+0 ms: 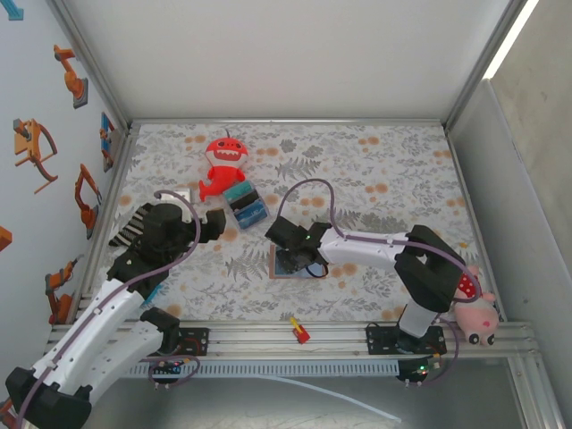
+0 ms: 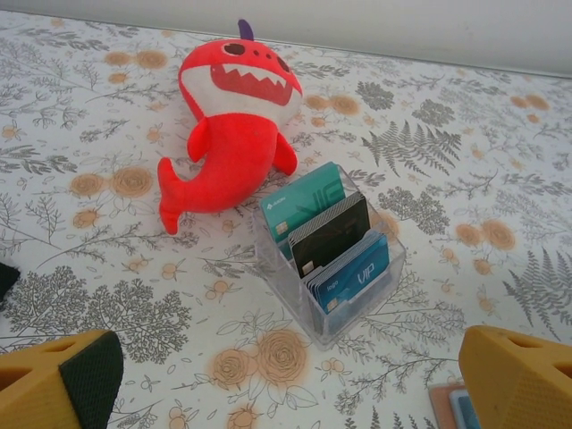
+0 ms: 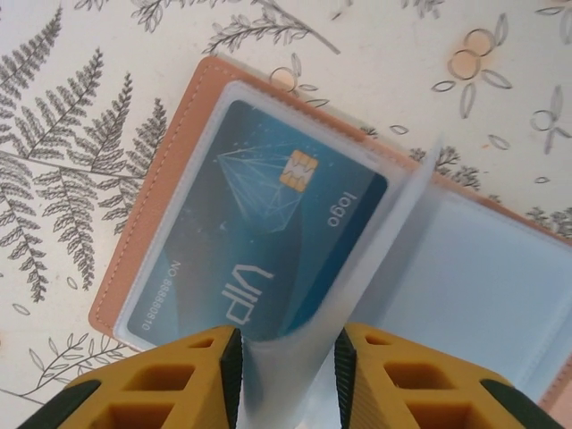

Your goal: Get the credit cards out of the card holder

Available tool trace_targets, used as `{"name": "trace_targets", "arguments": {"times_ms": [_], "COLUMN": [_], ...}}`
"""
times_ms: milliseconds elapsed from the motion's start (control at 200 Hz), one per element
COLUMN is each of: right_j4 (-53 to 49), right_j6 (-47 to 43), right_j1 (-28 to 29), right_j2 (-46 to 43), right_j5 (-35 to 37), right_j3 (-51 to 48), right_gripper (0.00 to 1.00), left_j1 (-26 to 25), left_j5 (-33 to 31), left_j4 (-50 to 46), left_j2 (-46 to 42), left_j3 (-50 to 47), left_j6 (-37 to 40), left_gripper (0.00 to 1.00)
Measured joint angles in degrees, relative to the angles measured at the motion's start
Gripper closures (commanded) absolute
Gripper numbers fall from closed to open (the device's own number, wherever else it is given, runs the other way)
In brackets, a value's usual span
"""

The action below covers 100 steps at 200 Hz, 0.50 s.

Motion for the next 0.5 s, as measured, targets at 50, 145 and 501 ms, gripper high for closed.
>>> {"name": "trace_targets", "arguments": {"times_ms": [50,145,501], "right_j4": [-0.26,-0.59,-0.83], "right_j6": [0.20,0.76,3.45], "right_j1": [-0.02,-0.02,-1.62], "right_j2": [-0.37,-1.31,-6.99], "right_j5": [0.61,1.68,2.99], "right_j3": [-0.22,-1.16,-6.67], "right_gripper": [0.66,0.66,0.66], "left_j1": [-0.42,-1.29,-6.12], "left_j5": [-0.04,-0.35,-3.54], "left_j4": [0.13,0.15,0.31], "left_j2": [0.26,0.83,3.63], "left_j3": [0.28,0.59,2.03], "left_j6": [0.02,0.02,1.11], "left_gripper": [0.03,0.03,0.03]}}
